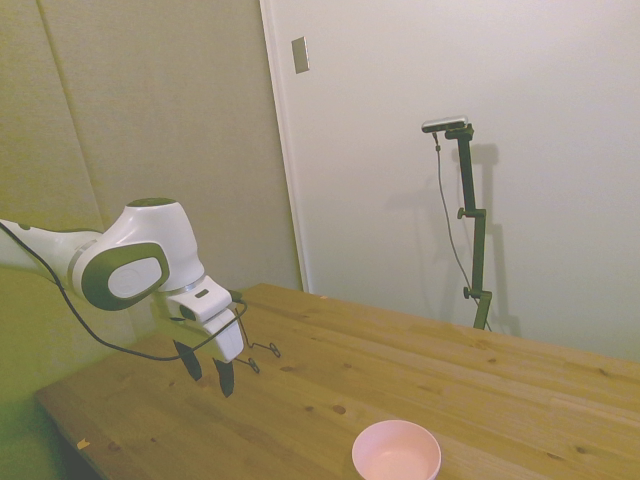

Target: Load the bowl

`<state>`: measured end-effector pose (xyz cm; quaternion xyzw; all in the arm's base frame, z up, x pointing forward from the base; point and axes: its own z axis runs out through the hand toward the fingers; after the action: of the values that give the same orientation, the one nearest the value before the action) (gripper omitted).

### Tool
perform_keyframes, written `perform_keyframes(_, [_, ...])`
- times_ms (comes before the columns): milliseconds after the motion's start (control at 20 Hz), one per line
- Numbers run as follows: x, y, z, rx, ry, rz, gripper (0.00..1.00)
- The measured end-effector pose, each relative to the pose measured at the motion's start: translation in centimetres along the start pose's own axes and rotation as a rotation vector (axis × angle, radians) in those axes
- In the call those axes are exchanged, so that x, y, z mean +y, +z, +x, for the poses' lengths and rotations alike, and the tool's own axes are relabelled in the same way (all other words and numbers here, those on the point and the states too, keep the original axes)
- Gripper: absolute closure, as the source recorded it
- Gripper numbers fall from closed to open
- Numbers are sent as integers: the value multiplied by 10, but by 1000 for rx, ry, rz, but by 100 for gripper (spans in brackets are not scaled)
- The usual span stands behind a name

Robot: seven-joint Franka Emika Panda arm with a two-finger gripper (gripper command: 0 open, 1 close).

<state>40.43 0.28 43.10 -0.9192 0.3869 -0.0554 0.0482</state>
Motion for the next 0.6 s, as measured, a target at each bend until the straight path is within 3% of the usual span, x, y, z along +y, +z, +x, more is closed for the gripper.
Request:
perform_keyframes(150, [-1,-1,4,2,1,-2,0])
perform_keyframes(300, [7,-25,30,66,6,-22,0])
perform_keyframes(600, [47,-48,84,139,82,-76,0])
